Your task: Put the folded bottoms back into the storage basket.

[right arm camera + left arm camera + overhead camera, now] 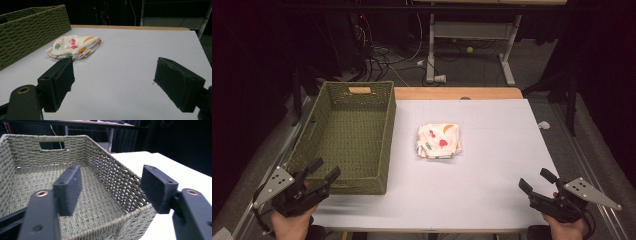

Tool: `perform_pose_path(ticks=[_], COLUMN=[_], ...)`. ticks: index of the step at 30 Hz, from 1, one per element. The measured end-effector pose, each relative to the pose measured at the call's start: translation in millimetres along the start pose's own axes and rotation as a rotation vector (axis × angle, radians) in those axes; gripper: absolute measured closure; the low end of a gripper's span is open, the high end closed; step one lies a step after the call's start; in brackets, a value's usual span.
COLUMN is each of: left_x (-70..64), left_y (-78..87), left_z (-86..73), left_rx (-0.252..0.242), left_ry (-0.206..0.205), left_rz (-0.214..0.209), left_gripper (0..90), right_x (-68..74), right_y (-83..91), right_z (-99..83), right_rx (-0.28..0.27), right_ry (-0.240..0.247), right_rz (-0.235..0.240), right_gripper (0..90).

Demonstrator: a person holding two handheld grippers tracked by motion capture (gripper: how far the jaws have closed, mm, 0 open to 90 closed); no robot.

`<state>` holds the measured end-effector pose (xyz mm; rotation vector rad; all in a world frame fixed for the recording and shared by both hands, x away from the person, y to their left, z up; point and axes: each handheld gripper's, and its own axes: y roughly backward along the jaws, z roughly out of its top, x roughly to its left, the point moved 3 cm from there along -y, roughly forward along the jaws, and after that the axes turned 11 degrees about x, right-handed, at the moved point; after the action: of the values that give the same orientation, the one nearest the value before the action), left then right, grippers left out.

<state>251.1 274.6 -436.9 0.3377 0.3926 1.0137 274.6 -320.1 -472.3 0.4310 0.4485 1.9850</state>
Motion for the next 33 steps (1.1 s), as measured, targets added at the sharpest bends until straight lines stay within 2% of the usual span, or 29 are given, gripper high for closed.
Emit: perform_pose_path(ticks=[13, 17, 20, 28, 33], left_x=[-7.4, -11.5, -14.6, -24.9, -29.8], left_y=[-9.2, -14.0, -17.6, -27.8, -34.2], left_z=[16.8, 20.2, 23.4, 38.9, 44.7], left_rx=[0.012, 0.027, 0.031, 0.020, 0.020], left_ry=[-0.030, -0.062, -0.072, -0.107, -0.113], left_rz=[-0.026, -0.032, -0.042, -0.072, -0.089], left_gripper=[32.5, 31.9, 31.9, 31.2, 31.2], right_x=[0.3, 0.3, 0.3, 0.7, 0.6], right_y=[-0.1, -0.2, -0.2, -0.6, -0.4], right_z=[0.1, 0.1, 0.1, 0.3, 0.2], right_rx=[0.002, 0.002, 0.002, 0.003, 0.002], right_ry=[0.005, 0.005, 0.007, 0.006, 0.005], right_rz=[0.002, 0.000, 0.000, 0.001, 0.002], right_gripper=[16.7, 16.7, 16.7, 16.7, 16.7])
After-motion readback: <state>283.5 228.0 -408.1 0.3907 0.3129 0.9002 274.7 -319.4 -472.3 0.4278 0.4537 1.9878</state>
